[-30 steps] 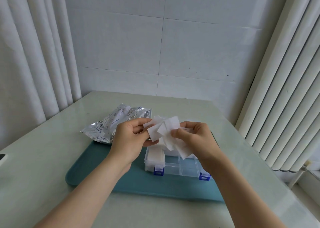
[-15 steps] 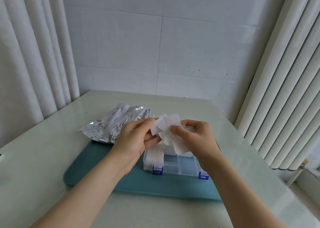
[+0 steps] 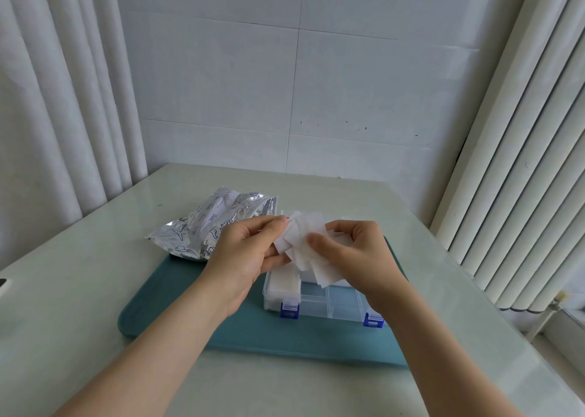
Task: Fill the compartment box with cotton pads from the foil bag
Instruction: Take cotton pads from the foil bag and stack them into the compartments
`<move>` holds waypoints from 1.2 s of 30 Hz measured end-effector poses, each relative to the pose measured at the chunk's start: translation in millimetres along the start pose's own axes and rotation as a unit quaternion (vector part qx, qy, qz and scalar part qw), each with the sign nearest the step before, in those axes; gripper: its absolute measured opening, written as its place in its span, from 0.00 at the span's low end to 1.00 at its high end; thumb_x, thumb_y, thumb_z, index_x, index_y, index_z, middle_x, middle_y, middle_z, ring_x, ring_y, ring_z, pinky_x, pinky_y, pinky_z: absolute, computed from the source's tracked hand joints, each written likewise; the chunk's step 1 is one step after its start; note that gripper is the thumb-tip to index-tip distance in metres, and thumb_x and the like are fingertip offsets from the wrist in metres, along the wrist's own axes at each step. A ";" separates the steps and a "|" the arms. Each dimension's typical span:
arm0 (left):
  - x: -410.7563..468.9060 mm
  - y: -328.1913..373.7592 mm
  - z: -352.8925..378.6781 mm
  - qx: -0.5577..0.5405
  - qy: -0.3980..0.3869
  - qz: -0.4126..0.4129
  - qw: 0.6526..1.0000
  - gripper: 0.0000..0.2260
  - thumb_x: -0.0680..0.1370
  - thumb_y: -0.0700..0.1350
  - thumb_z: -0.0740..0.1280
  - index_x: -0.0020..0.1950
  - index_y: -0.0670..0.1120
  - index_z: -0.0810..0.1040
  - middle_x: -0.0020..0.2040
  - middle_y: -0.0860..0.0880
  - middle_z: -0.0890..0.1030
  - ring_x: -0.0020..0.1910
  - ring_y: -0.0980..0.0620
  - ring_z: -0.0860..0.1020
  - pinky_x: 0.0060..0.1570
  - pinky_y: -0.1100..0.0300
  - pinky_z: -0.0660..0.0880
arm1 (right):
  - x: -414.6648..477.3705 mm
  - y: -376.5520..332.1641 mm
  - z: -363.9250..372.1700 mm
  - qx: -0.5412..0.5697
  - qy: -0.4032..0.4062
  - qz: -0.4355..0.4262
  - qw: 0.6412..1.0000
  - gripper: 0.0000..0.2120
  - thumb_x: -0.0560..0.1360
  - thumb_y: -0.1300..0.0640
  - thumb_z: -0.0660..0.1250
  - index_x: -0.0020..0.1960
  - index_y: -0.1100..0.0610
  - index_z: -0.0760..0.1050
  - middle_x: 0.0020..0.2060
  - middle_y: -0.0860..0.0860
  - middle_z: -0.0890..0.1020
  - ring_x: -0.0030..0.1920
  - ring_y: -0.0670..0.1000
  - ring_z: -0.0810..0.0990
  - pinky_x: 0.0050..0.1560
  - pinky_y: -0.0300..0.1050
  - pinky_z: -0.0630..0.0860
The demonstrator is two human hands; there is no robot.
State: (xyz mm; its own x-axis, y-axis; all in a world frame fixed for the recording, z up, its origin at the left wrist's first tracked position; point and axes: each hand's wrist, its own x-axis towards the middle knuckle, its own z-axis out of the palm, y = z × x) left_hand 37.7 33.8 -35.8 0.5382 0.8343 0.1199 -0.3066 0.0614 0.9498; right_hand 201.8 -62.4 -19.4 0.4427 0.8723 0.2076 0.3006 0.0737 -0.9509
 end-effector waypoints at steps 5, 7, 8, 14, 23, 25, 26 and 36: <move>-0.8 -0.2 -3.2 0.048 0.042 0.010 0.998 0.08 0.84 0.43 0.70 0.59 0.42 0.86 0.51 0.43 0.89 0.51 0.42 0.88 0.52 0.49 0.85 | -1.1 -0.7 -0.1 -0.028 -0.005 -0.027 0.999 0.02 0.77 0.58 0.76 0.45 0.56 0.87 0.40 0.52 0.88 0.39 0.49 0.86 0.38 0.44 0.82; -1.4 1.4 -3.5 0.070 0.053 0.031 0.996 0.08 0.84 0.43 0.70 0.58 0.43 0.86 0.49 0.44 0.89 0.49 0.44 0.88 0.50 0.52 0.86 | 0.8 0.1 -1.7 -0.039 0.000 -0.032 0.999 0.03 0.76 0.59 0.77 0.44 0.56 0.87 0.39 0.54 0.88 0.38 0.50 0.85 0.40 0.49 0.83; -1.4 2.0 -4.1 0.084 0.058 0.040 0.994 0.07 0.84 0.43 0.70 0.57 0.43 0.87 0.48 0.44 0.89 0.49 0.44 0.89 0.49 0.54 0.86 | 1.7 0.8 -2.7 -0.045 -0.001 -0.036 0.998 0.03 0.76 0.59 0.77 0.43 0.56 0.87 0.39 0.55 0.88 0.38 0.50 0.85 0.40 0.50 0.83; 0.4 0.0 -6.4 0.168 0.061 0.071 0.981 0.06 0.83 0.43 0.71 0.51 0.47 0.89 0.45 0.42 0.88 0.46 0.39 0.86 0.45 0.51 0.86 | 3.9 3.4 -4.5 -0.071 -0.008 -0.067 0.995 0.05 0.75 0.61 0.76 0.40 0.57 0.86 0.37 0.59 0.86 0.35 0.51 0.82 0.37 0.55 0.81; -1.1 2.6 -3.7 0.185 0.026 0.067 0.980 0.09 0.83 0.40 0.70 0.46 0.44 0.89 0.42 0.39 0.86 0.42 0.40 0.86 0.44 0.53 0.86 | 5.0 4.4 -5.0 -0.040 0.007 -0.056 0.998 0.06 0.75 0.61 0.76 0.40 0.57 0.86 0.37 0.56 0.87 0.35 0.49 0.82 0.37 0.47 0.79; -2.4 2.2 -3.4 0.198 0.020 0.072 0.977 0.08 0.82 0.39 0.70 0.47 0.45 0.89 0.38 0.44 0.86 0.38 0.49 0.85 0.44 0.54 0.86 | 5.1 5.2 -4.8 -0.036 0.005 -0.058 0.998 0.05 0.75 0.61 0.76 0.41 0.56 0.87 0.38 0.56 0.87 0.36 0.49 0.82 0.38 0.49 0.80; -2.9 1.7 -3.5 0.205 0.017 0.073 0.976 0.08 0.83 0.38 0.70 0.48 0.45 0.88 0.37 0.46 0.86 0.37 0.51 0.85 0.44 0.54 0.86 | 5.6 6.4 -4.7 -0.033 0.005 -0.057 0.998 0.04 0.76 0.61 0.77 0.43 0.56 0.87 0.38 0.55 0.88 0.37 0.49 0.83 0.39 0.49 0.81; -3.7 1.3 -5.9 0.183 0.029 0.107 0.977 0.03 0.86 0.38 0.65 0.58 0.45 0.76 0.43 0.43 0.88 0.39 0.45 0.88 0.37 0.60 0.83 | 3.3 0.8 -6.0 0.083 -0.023 -0.005 0.996 0.10 0.78 0.60 0.76 0.56 0.62 0.81 0.45 0.62 0.87 0.37 0.66 0.87 0.30 0.49 0.80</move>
State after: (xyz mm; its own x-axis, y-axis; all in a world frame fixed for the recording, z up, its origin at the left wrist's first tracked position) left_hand 30.7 34.0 -36.7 0.4447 0.8366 0.3198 -0.1008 -0.3080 0.9460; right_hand 208.5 -62.3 -18.1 0.4002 0.8921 0.2096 0.1592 0.1576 -0.9746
